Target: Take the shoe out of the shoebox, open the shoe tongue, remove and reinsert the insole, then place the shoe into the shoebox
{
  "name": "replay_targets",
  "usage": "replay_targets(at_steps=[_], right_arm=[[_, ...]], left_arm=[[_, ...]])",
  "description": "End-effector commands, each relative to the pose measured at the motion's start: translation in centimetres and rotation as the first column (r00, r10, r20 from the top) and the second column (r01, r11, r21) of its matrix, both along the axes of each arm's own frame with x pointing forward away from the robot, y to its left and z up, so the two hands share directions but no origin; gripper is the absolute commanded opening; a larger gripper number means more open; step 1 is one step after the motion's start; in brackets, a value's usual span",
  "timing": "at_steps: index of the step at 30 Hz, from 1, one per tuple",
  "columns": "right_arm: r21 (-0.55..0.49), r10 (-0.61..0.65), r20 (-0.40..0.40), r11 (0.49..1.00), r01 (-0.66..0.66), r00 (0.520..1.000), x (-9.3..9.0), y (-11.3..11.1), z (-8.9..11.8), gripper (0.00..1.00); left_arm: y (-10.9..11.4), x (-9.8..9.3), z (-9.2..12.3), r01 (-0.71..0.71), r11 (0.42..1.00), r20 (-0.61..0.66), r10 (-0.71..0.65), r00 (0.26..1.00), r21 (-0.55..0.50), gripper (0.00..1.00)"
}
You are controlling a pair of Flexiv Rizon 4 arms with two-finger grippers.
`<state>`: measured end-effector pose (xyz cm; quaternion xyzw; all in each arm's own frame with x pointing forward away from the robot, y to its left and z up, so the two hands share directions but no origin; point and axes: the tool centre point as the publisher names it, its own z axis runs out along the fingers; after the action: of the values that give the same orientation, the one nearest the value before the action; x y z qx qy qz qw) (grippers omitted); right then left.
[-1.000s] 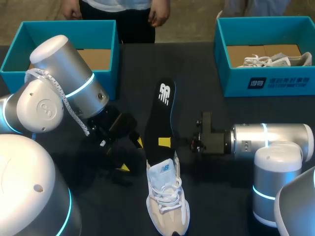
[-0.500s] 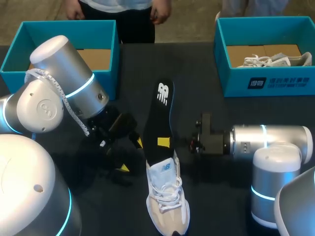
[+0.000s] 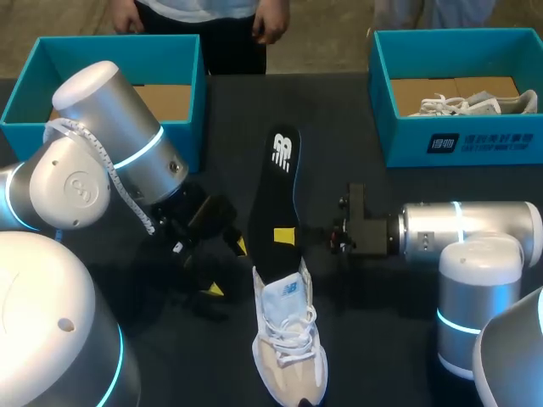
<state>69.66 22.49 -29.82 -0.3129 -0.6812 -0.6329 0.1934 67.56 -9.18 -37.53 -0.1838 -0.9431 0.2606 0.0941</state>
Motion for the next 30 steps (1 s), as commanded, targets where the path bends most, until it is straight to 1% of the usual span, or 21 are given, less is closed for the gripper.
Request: replay_targets(at_steps=[1, 7, 16, 30], right_arm=[[0.002, 0.011, -0.001, 1.0, -0.011, 1.0, 0.3, -0.7, 0.0, 0.0], [0.01, 0.011, 0.001, 1.0, -0.011, 1.0, 0.3, -1.0, 0.0, 0.0], [0.022, 0.013, -0.004, 1.0, -0.013, 1.0, 0.3, -0.6, -0.7, 0.0], [0.022, 0.023, -0.008, 0.999, -0.023, 1.0, 0.4, -0.9, -1.0, 0.0]], left_arm=[[-0.3, 0.0, -0.1, 0.002, 1.0, 0.003, -0.002, 1.0, 0.007, 1.0], [-0.4, 0.2, -0.1, 0.003, 1.0, 0.005, -0.003, 1.0, 0.014, 1.0], [-0.7, 0.5, -0.1, 0.009, 1.0, 0.004, -0.009, 1.0, 0.018, 1.0], [-0.7, 0.5, -0.1, 0.009, 1.0, 0.004, -0.009, 1.0, 0.018, 1.0]])
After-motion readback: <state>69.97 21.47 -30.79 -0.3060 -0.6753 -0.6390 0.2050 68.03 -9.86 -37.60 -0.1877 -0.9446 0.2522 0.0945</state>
